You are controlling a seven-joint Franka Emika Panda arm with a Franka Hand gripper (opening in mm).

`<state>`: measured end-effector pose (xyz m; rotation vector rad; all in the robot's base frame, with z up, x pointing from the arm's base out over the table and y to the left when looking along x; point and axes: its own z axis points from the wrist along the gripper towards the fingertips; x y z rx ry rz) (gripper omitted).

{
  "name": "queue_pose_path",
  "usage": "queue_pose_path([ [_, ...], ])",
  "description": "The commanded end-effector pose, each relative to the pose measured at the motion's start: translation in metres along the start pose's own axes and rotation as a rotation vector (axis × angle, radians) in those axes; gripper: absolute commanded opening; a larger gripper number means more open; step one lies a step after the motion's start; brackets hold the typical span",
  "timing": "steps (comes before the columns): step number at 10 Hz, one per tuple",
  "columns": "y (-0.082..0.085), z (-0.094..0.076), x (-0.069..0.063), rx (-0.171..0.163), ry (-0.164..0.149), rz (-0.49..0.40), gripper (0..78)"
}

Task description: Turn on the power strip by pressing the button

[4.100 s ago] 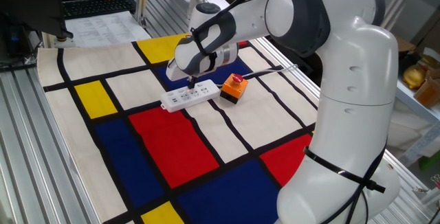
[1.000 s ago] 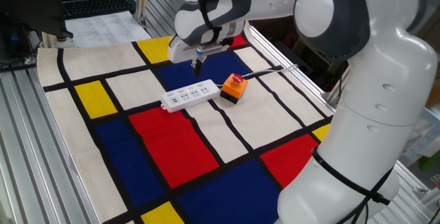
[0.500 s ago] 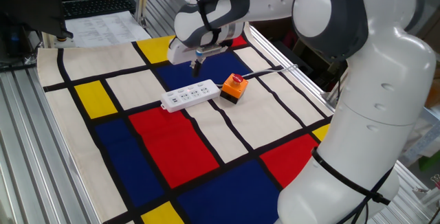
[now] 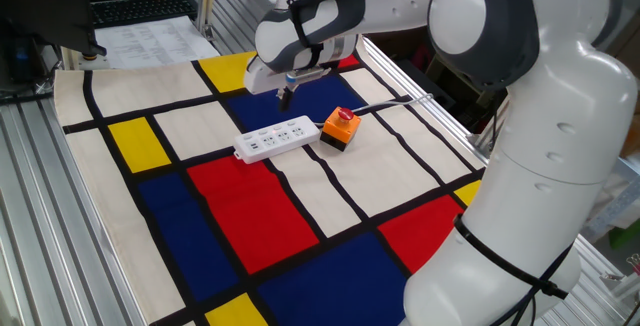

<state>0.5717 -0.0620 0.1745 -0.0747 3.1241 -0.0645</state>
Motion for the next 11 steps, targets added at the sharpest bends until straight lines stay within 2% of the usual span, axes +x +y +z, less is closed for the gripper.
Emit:
queue_pose_path([
  [1, -0.003, -0.016, 0.0, -0.04, 0.02, 0.005, 0.0],
  [4, -0.003, -0.034, 0.002, -0.053, 0.049, 0.01, 0.0],
  [7, 0.002, -0.06, 0.007, -0.042, 0.077, 0.037, 0.0],
  [10, 0.011, -0.07, 0.015, -0.039, 0.079, 0.062, 0.0],
  [11, 0.016, -0.072, 0.023, -0.032, 0.077, 0.076, 0.0],
])
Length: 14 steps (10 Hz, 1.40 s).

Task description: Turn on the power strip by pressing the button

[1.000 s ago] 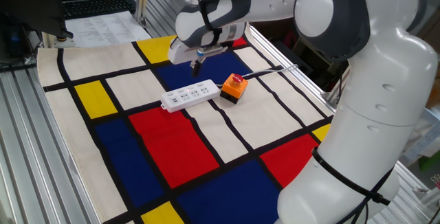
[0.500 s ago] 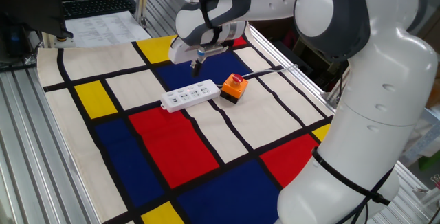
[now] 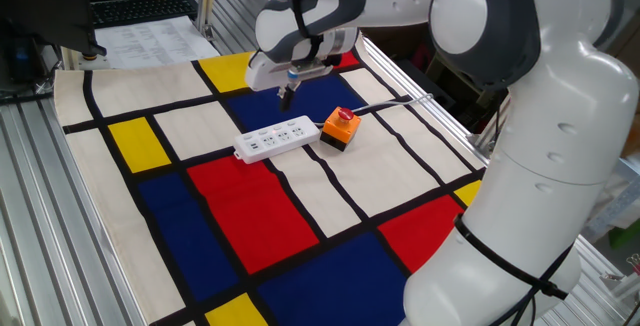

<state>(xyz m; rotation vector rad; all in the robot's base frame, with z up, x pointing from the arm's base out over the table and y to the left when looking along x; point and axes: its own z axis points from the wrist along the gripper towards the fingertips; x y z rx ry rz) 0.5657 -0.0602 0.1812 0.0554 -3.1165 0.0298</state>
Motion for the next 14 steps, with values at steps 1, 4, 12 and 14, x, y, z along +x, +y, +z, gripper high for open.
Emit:
queue_pose_path([
  [1, 0.018, -0.064, 0.024, -0.012, 0.035, 0.072, 0.0],
  [4, 0.022, -0.063, 0.035, -0.012, 0.021, 0.088, 0.0],
  [12, 0.037, -0.058, 0.06, -0.01, 0.001, 0.099, 0.0],
  [14, 0.038, -0.057, 0.062, -0.001, -0.002, 0.096, 0.0],
])
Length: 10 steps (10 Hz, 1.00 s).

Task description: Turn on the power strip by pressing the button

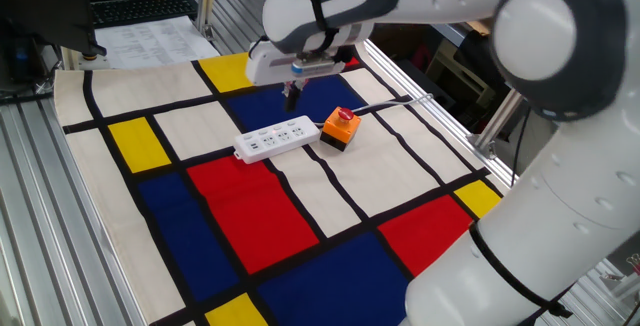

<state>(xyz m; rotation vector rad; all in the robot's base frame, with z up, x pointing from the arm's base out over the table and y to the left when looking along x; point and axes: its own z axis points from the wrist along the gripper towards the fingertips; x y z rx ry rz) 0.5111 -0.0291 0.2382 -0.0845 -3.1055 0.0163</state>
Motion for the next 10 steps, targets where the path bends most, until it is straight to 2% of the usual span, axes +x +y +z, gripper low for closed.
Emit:
queue_pose_path([
  [1, 0.005, 0.001, 0.01, 0.012, -0.014, 0.004, 0.0],
  [4, 0.005, 0.0, 0.011, 0.01, -0.006, -0.001, 0.0],
  [7, 0.0, -0.013, 0.014, 0.011, 0.007, -0.002, 0.0],
  [10, 0.0, -0.009, 0.012, 0.011, 0.002, -0.003, 0.0],
])
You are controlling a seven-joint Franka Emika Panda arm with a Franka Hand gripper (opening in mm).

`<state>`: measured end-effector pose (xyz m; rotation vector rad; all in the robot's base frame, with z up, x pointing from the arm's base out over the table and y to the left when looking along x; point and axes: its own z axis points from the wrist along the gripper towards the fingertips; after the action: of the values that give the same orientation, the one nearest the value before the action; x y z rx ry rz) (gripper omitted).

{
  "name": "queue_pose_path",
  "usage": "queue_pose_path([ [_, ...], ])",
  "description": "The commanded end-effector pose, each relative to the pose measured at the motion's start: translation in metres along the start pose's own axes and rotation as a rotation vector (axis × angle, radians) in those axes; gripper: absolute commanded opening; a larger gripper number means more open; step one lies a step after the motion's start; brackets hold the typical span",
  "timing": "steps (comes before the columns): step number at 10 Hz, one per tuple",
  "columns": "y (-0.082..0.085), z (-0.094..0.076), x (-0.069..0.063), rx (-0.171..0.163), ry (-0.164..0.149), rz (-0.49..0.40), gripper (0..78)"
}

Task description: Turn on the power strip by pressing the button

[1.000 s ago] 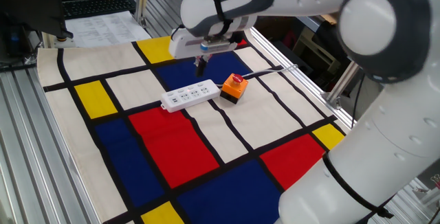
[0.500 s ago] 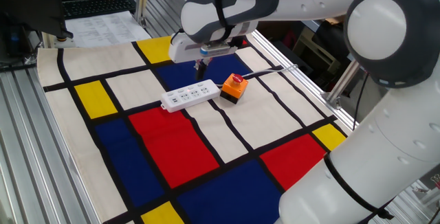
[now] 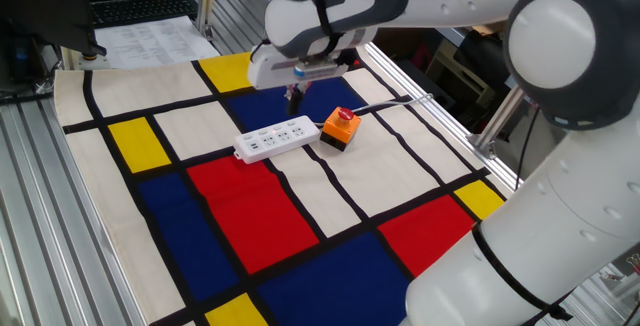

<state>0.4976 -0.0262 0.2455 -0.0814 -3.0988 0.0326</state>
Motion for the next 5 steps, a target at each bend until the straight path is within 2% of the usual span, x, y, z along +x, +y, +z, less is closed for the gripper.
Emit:
queue_pose_path([
  [1, -0.002, -0.0026, -0.0018, 0.002, -0.011, 0.001, 0.0],
  [5, -0.002, -0.0026, -0.0018, 0.006, -0.01, -0.01, 0.0],
])
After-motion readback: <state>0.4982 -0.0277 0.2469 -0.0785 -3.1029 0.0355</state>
